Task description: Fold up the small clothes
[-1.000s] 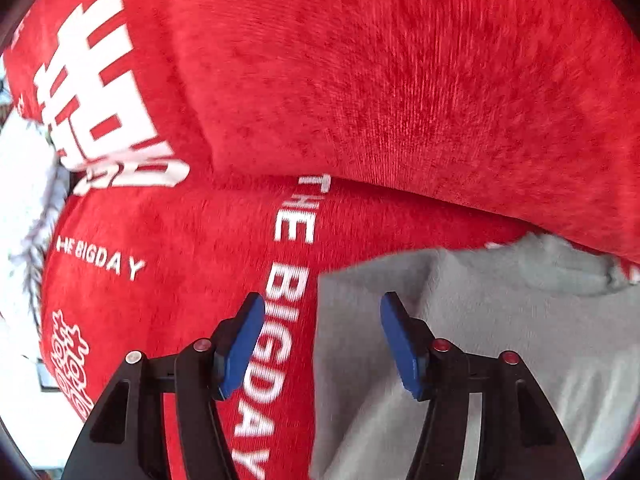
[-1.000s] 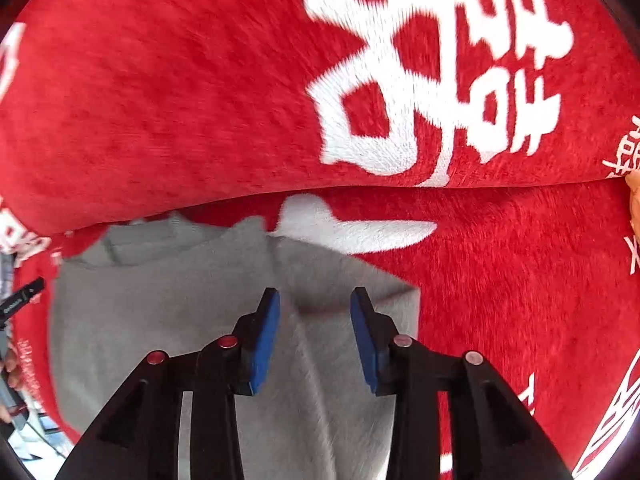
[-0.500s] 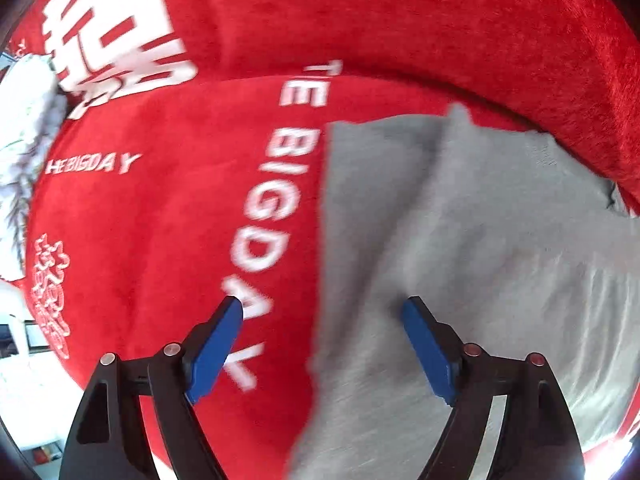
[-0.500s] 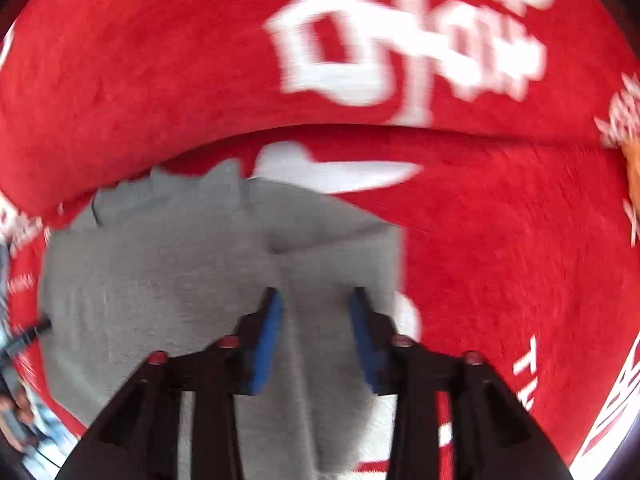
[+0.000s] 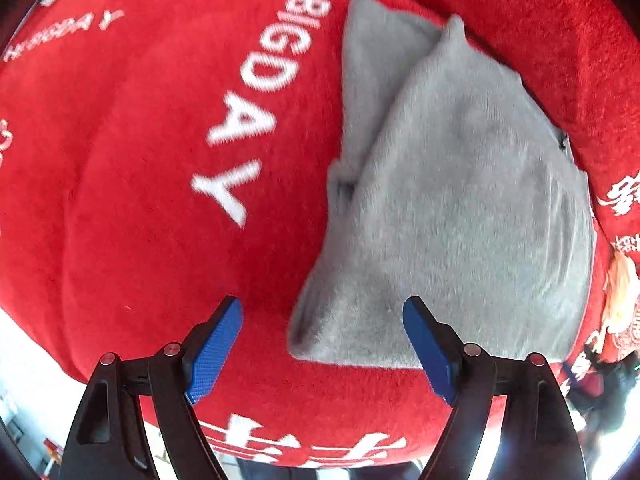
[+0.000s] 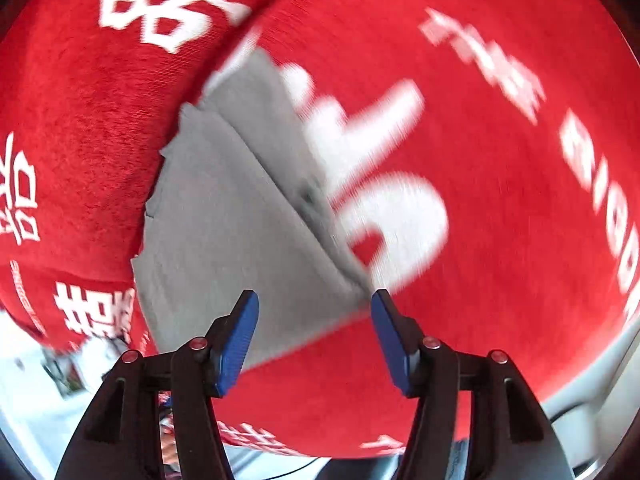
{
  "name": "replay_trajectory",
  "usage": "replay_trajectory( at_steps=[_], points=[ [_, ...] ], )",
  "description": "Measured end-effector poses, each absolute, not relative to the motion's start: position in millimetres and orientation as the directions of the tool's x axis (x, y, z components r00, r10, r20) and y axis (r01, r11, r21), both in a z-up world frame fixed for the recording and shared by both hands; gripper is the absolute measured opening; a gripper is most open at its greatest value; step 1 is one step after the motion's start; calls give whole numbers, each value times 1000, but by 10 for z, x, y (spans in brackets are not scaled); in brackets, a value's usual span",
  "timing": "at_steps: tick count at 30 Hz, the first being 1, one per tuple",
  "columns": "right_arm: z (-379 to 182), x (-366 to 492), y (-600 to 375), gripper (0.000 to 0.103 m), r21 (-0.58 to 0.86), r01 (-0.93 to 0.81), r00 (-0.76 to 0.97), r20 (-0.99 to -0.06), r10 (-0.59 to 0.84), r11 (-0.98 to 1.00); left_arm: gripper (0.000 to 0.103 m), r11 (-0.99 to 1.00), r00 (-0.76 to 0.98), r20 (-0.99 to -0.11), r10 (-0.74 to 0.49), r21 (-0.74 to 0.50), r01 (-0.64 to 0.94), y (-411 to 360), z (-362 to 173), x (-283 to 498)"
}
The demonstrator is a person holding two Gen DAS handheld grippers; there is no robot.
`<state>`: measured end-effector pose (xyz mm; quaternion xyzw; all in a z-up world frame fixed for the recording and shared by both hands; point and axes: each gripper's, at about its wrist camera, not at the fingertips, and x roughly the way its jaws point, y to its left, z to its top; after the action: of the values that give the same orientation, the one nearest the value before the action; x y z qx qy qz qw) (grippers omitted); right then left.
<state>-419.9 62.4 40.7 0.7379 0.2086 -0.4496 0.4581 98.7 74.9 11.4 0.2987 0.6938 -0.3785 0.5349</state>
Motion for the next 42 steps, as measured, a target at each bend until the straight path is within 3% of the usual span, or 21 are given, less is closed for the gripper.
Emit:
replay_trajectory(
  at_steps=[4, 5, 6, 9, 12, 15, 19, 22, 26, 31, 37, 42],
  points=[
    [227, -4148, 605, 61, 517, 645, 512, -839, -184, -563, 82, 516, -232, -973, -16, -207, 832, 696, 55, 1008],
    [254, -4122, 555, 32, 510, 656, 504, -845, -180, -557, 61, 509, -203, -979, -29, -189, 840, 670, 79, 1019],
    [286, -4100, 476, 8, 507, 675, 502, -848, -169, -536, 30, 498, -198, -980, -31, -187, 847, 641, 88, 1029],
    [541, -3882, 235, 11, 445, 809, 427, -894, -136, -384, 14, 455, -213, -976, -38, -207, 866, 529, 132, 1051],
    [752, -3683, 160, 11, 327, 925, 308, -943, -126, -193, 12, 373, -151, -988, -42, -156, 914, 533, 214, 902],
    [508, -3608, 155, 11, 236, 962, 233, -972, -39, -134, 12, 326, -113, -993, -28, -116, 938, 615, 144, 784],
    [407, -3709, 232, 26, 203, 950, 209, -978, 0, -239, 12, 286, -97, -994, -39, -104, 953, 630, 217, 751],
    [626, -3813, 335, 26, 159, 931, 158, -987, -28, -329, 12, 252, -48, -997, -62, -62, 966, 591, 431, 789],
    [992, -3517, 247, 26, 194, 963, 172, -977, -128, -186, 12, 243, -45, -987, -153, -82, 967, 381, 740, 875],
    [879, -2901, -187, 26, 233, 972, 234, -964, -125, 23, 12, 229, -54, -973, -223, -107, 968, -229, 643, 805],
    [410, -2328, -479, 26, 238, 966, 245, -968, -58, 97, 12, 282, 13, -988, -152, -31, 959, -544, 219, 832],
    [284, -2503, -458, 23, 281, 960, 281, -959, -36, 14, 12, 326, -58, -988, -143, -103, 940, -487, 183, 1035]
  ],
)
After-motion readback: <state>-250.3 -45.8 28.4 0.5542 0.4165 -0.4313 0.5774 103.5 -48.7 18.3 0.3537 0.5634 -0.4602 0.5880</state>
